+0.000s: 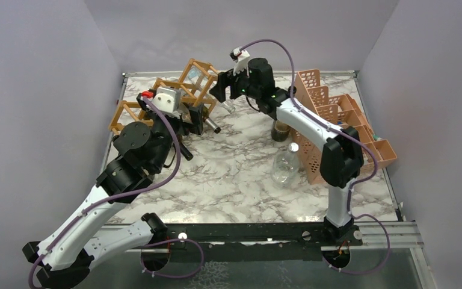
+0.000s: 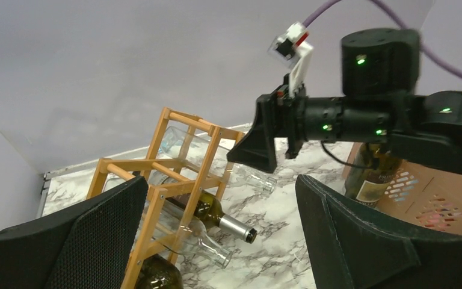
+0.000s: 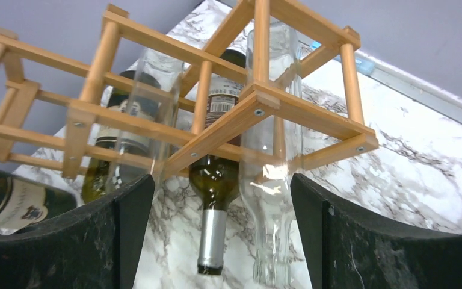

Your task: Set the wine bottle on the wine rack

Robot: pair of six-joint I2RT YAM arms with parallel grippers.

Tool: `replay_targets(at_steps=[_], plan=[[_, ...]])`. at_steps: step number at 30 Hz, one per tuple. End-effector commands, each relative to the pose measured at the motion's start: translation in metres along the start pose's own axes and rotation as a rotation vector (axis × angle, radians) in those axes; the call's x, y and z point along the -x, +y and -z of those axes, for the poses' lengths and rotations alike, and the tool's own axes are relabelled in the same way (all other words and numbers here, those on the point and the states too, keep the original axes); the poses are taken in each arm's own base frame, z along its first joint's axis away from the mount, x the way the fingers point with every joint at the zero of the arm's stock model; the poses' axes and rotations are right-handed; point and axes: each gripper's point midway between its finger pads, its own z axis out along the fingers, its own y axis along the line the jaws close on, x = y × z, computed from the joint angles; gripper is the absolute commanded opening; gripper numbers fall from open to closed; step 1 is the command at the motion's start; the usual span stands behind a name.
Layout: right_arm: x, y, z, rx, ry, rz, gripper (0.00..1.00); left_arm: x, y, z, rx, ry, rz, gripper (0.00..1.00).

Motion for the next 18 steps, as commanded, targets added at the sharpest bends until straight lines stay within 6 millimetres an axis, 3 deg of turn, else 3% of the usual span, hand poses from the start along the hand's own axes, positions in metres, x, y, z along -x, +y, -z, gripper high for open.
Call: replay_targets(at_steps=[1,6,14,18], plan=[[0.026,0.015,0.044,-0.009,-0.033,0.019,0.86,-0.004,-0.001,0.007,-0.018,-0.002,0.030,0.99],[0.031,0.027,0.101,-0.030,-0.025,0.026,0.84,-0.009,-0.004,0.013,-0.041,-0.004,0.052,0.99],[-0.004,0.025,0.212,-0.172,0.053,0.031,0.83,-0.030,-0.024,0.020,-0.153,0.013,0.090,0.99],[-0.024,0.019,0.259,-0.262,0.081,0.017,0.83,-0.052,-0.036,0.020,-0.203,0.035,0.105,0.99]])
